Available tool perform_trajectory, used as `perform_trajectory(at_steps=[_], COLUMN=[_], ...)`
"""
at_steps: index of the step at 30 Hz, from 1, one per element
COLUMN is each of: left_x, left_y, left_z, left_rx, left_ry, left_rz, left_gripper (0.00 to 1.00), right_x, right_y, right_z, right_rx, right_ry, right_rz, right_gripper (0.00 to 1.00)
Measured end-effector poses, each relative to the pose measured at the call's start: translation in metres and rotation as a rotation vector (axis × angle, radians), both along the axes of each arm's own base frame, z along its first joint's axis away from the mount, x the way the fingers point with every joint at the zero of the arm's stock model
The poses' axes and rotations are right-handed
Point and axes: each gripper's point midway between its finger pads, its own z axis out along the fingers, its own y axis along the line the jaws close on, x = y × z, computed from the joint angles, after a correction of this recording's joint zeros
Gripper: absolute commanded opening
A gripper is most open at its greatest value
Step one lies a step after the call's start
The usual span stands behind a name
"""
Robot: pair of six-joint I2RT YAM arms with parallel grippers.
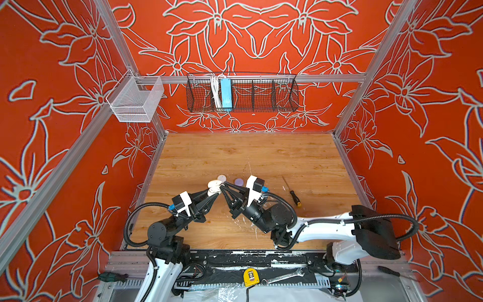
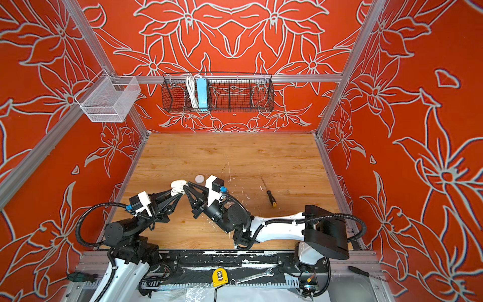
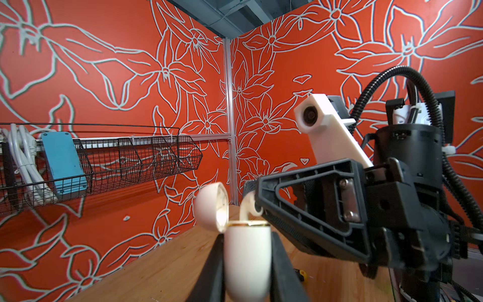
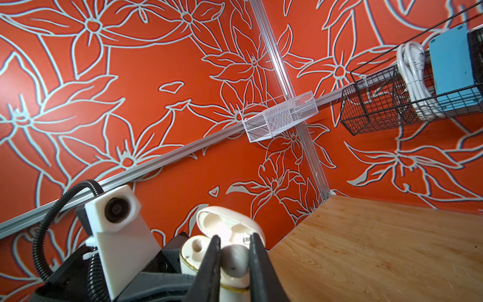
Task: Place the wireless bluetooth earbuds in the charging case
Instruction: 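Lower the earbud into the open white case with the right gripper, then open the right gripper and draw it back from the case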
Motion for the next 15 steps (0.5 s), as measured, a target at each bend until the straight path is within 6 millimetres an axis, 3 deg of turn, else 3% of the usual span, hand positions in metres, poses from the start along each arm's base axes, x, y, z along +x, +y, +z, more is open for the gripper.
perform_trajectory(at_steps=[15], left_x=[-0.012], left_y=[-0.005], left_z=[0.003], left_rx=[0.07], left_ry=[-0.167], left_rz=[0.007], left_gripper=[0.0], right_x=[-0.016], right_y=[0.0], right_z=[-0.004], right_rx=[-0.026], right_ry=[0.042], right_rz=[0.082], right_gripper=[0.06])
